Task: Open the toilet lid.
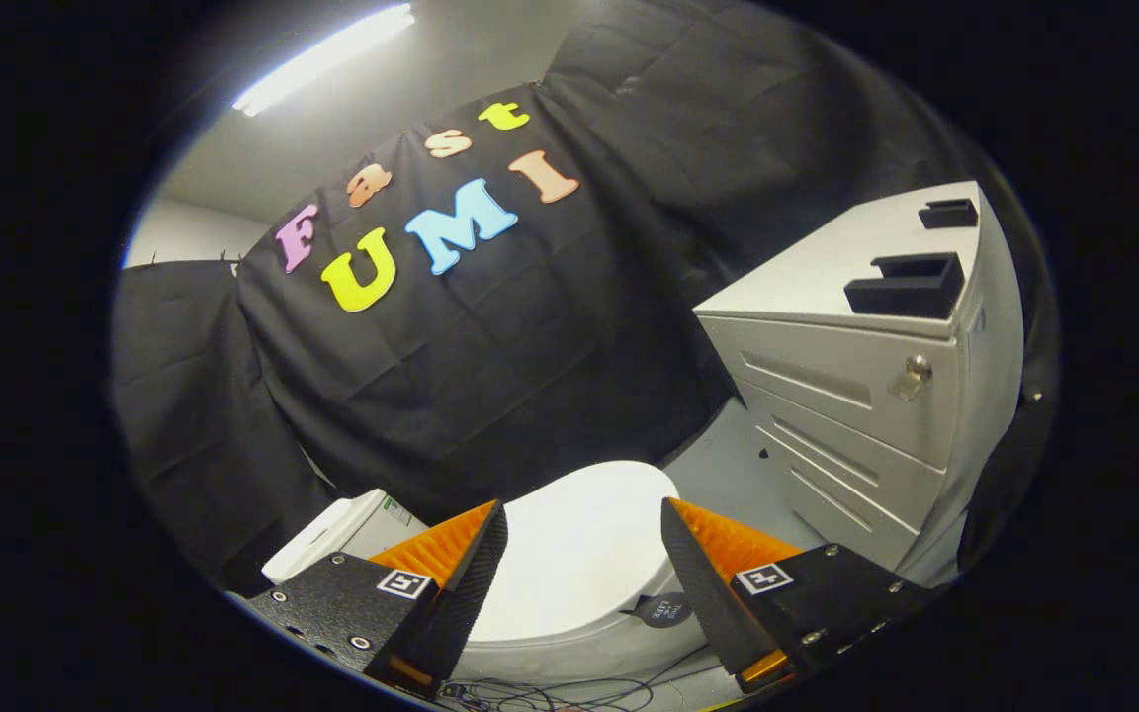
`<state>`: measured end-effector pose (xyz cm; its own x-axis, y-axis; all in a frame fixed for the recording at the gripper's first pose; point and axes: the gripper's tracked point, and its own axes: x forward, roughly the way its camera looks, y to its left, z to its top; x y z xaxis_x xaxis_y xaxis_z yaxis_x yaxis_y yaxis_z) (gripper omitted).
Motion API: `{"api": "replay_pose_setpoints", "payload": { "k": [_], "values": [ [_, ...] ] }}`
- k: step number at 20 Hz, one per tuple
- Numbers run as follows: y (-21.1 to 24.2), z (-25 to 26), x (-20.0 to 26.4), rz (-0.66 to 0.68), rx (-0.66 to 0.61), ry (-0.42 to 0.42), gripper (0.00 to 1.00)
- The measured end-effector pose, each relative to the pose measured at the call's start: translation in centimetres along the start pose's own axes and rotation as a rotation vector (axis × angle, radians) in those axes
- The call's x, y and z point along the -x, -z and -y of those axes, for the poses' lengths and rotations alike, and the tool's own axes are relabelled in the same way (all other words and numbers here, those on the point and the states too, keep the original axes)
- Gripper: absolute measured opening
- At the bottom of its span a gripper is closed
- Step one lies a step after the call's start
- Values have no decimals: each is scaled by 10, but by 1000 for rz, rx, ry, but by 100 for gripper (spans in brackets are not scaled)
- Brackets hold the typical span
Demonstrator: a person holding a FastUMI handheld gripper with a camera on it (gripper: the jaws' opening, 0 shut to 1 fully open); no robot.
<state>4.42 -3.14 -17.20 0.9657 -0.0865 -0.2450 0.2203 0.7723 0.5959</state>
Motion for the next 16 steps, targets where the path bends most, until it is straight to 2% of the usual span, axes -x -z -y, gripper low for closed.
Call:
{"api": "replay_pose_setpoints", "payload": {
  "k": [8,16],
  "values": [
    [49,20,-6,-59,-179,41,96],
    [88,47,-12,-113,-273,105,96]
  ]
}}
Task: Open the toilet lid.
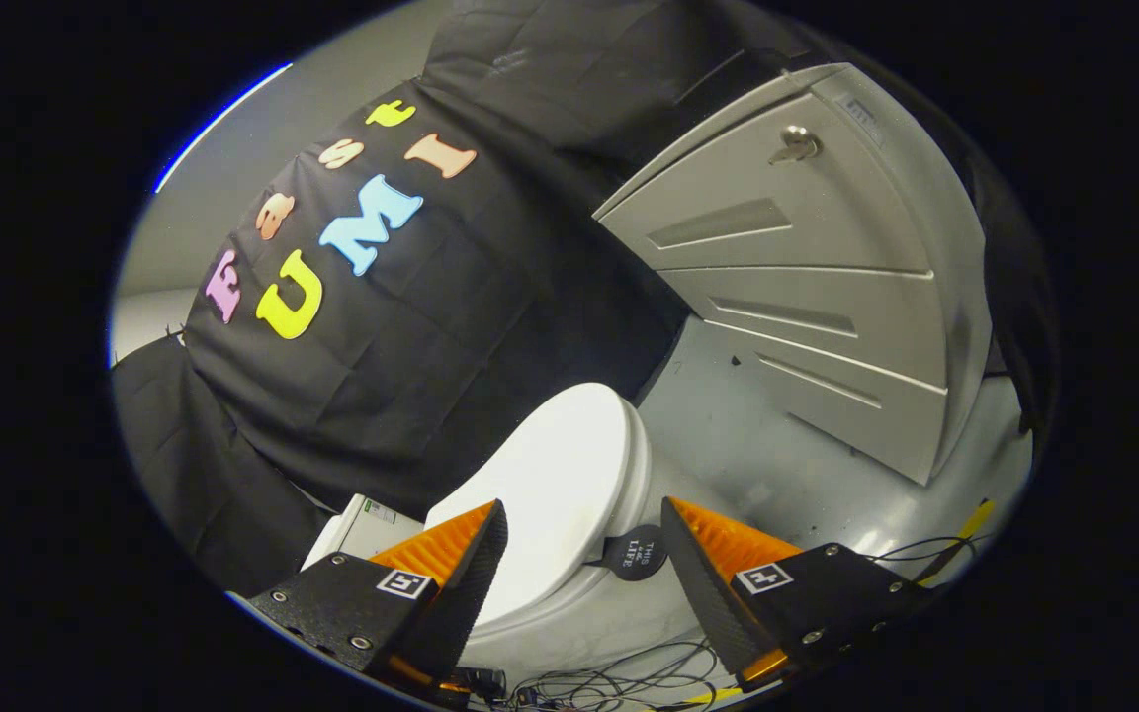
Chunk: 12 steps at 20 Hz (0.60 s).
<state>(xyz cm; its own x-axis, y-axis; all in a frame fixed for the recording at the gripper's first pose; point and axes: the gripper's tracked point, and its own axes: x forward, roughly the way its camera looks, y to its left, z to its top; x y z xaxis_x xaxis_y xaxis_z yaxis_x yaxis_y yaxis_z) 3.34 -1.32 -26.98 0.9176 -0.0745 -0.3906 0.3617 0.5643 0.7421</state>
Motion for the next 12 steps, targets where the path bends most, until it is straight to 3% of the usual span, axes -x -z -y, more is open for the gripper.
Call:
{"api": "replay_pose_setpoints", "payload": {
  "k": [10,12],
  "values": [
    [51,33,-21,-114,-241,61,94],
    [53,35,-19,-100,-298,65,84]
  ]
}}
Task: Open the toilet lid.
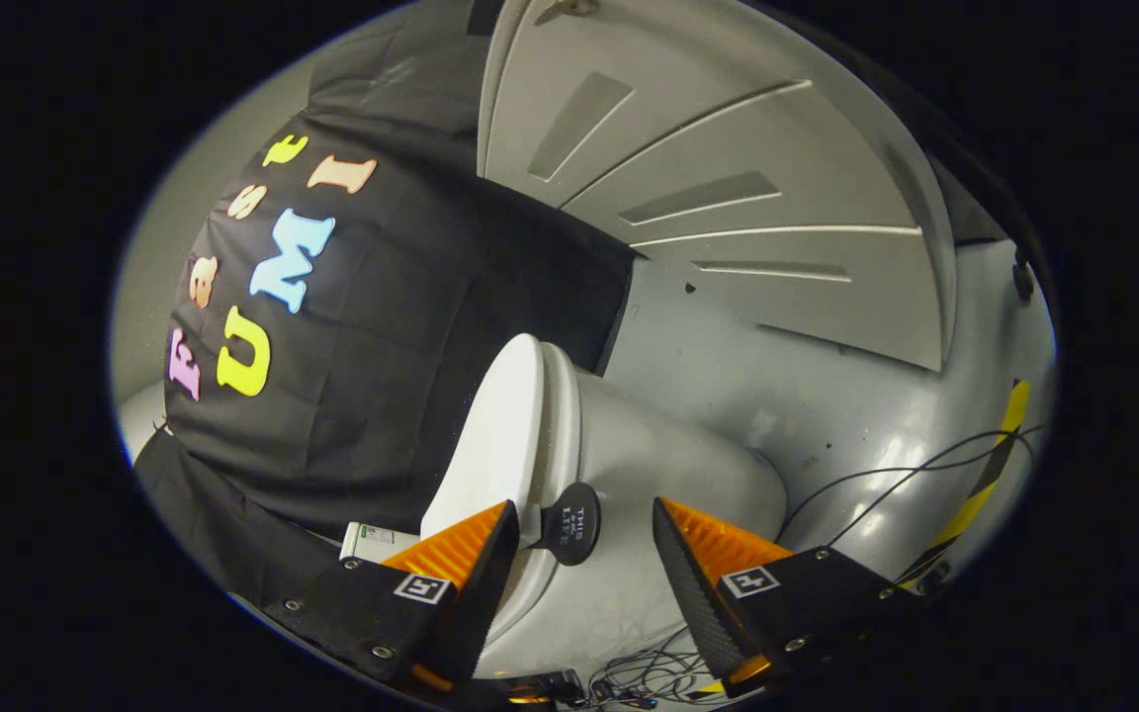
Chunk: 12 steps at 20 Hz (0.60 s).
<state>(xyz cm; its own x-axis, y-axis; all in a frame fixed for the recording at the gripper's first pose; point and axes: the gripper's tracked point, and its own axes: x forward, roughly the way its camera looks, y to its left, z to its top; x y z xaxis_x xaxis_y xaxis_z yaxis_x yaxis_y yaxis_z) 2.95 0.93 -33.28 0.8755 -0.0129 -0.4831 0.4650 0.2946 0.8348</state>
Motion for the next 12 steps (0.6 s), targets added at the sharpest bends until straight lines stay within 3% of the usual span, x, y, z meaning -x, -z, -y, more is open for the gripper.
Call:
{"api": "replay_pose_setpoints", "payload": {
  "k": [7,12],
  "values": [
    [8,-19,0,-22,-66,-56,43],
    [1,-17,-2,-1,-70,-34,13]
  ]
}}
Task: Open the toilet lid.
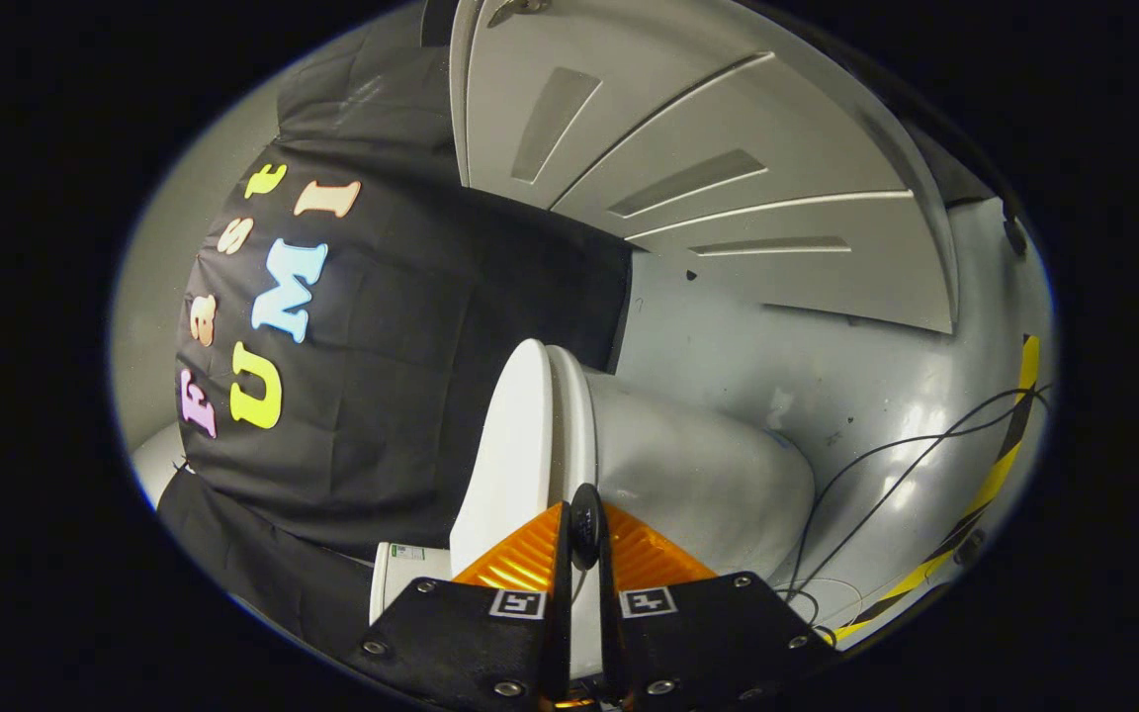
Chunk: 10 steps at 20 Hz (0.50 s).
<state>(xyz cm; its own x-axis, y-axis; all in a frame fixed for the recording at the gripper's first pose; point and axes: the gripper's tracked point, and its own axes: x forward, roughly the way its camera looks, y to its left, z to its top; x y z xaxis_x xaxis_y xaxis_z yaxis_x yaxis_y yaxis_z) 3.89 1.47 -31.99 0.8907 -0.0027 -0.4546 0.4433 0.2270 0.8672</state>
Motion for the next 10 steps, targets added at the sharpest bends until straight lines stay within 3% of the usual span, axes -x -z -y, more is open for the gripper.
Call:
{"api": "replay_pose_setpoints", "payload": {
  "k": [4,7,10],
  "values": [
    [-2,-3,-2,-21,18,54,1],
    [-8,-11,5,3,43,85,0],
    [-11,-32,13,27,57,55,0]
  ]
}}
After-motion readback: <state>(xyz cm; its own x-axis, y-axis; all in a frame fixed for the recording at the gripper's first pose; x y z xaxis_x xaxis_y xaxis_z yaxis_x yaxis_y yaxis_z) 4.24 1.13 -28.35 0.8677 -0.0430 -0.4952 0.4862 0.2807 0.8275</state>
